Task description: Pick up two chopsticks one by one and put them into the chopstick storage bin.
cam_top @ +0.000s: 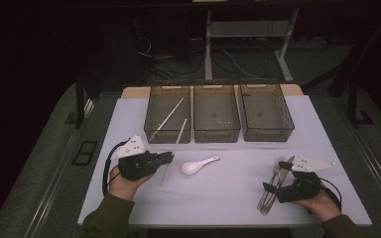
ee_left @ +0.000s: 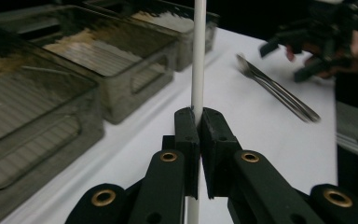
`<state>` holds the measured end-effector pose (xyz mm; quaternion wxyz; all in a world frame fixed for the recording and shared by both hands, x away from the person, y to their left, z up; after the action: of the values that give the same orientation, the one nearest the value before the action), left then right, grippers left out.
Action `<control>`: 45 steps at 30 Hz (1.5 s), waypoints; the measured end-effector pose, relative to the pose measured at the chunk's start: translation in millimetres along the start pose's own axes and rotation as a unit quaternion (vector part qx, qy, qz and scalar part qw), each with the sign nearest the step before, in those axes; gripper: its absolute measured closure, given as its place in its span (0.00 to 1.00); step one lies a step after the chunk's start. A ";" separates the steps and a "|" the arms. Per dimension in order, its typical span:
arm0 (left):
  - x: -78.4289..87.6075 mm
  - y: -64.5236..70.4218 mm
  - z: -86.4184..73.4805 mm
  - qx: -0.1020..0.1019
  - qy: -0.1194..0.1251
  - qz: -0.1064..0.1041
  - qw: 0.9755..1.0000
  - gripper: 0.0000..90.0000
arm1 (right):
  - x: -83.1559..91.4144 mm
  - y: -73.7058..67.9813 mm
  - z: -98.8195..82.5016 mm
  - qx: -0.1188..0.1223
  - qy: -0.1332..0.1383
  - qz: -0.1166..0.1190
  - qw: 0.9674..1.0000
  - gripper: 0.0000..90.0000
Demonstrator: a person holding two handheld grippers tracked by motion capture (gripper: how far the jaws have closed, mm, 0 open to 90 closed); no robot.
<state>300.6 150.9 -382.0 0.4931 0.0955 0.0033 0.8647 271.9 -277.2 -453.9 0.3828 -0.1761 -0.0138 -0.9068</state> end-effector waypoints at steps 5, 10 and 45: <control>-2.7 -5.3 8.4 0.001 0.008 0.027 1.000 0.94 | -0.1 0.6 -0.1 -0.001 -0.001 -0.001 1.000 0.02; -11.9 -17.3 21.9 -0.007 0.010 0.046 0.999 0.94 | 0.1 0.8 0.2 -0.002 0.001 -0.001 1.000 0.02; -95.0 -158.2 67.1 0.030 -0.098 0.160 0.982 0.94 | 2.3 2.0 0.1 -0.006 0.004 -0.001 1.000 0.02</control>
<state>493.8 145.1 -347.3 0.3435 0.1937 -0.0343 0.9183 271.8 -280.2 -453.3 0.3807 -0.1747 -0.0073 -0.9080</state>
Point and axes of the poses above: each handheld gripper's, and its own axes: x roughly backward along the jaws, z roughly out of its top, y roughly to its right, the point moved 3 cm from there along -x, roughly forward along the jaws, and after that the axes turned 14 degrees about y, right-handed, at the moved point
